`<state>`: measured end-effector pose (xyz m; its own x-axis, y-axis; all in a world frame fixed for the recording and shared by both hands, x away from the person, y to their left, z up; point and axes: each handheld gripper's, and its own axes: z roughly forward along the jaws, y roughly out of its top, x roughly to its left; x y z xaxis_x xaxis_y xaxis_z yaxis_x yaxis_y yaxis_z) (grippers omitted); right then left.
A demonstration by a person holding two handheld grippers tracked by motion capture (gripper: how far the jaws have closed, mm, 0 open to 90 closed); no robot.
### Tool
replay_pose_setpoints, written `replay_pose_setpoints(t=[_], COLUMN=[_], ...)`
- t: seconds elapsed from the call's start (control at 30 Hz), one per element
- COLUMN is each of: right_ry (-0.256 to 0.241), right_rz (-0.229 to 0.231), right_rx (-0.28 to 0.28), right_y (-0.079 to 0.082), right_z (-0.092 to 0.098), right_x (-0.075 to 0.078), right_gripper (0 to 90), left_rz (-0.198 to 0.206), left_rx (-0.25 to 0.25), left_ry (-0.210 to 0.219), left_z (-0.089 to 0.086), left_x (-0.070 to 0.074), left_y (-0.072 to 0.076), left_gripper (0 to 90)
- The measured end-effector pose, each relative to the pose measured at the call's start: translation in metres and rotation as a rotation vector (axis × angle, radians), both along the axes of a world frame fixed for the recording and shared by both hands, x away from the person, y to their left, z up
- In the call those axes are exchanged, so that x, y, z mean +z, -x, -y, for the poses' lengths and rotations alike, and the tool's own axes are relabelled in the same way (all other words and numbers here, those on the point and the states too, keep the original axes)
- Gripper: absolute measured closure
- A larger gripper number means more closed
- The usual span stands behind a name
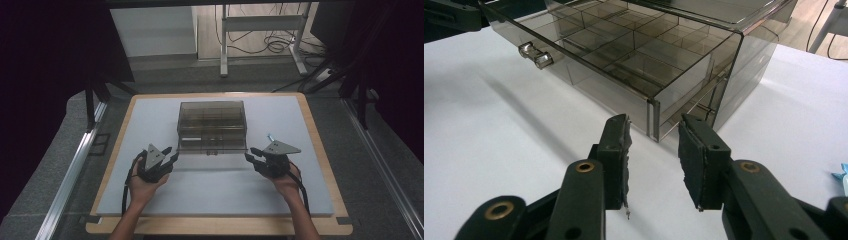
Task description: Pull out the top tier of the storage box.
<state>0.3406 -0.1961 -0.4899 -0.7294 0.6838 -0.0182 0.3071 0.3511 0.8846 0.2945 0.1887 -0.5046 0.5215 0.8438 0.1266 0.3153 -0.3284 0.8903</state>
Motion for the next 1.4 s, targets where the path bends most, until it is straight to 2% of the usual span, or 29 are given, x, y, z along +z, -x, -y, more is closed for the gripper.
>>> replay_pose_setpoints(t=[0.17,0.27,0.5,0.73,0.87,1.13,1.4], right_ry=[-0.005,-0.009,-0.002,-0.004,-0.002,-0.001,0.011], right_rz=[-0.007,-0.011,-0.013,-0.025,-0.017,-0.021,-0.028], right_rx=[0.01,0.014,0.016,0.01,-0.012,-0.05,-0.078], right_y=[0.003,0.005,0.01,0.013,0.015,0.015,0.014], right_z=[0.0,0.001,0.004,0.012,0.021,0.035,0.041], right_x=[-0.001,-0.001,-0.003,-0.005,-0.005,-0.005,-0.007], right_gripper=[59.4,57.4,52.5,47.3,46.9,46.2,45.8], left_rz=[-0.008,-0.039,-0.032,-0.055,-0.052,-0.067,-0.077], left_rx=[-0.011,-0.012,0.012,0.0,0.008,-0.004,-0.001], left_ry=[0.004,-0.005,-0.002,-0.01,-0.033,-0.022,-0.025], left_z=[-0.001,-0.003,-0.011,-0.017,-0.019,-0.025,-0.028], left_x=[-0.001,-0.002,-0.003,-0.003,-0.004,-0.003,-0.004], left_y=[0.002,0.002,0.005,0.008,0.01,0.014,0.014], left_gripper=[61.4,57.2,48.8,39.5,38.3,36.7,37.0])
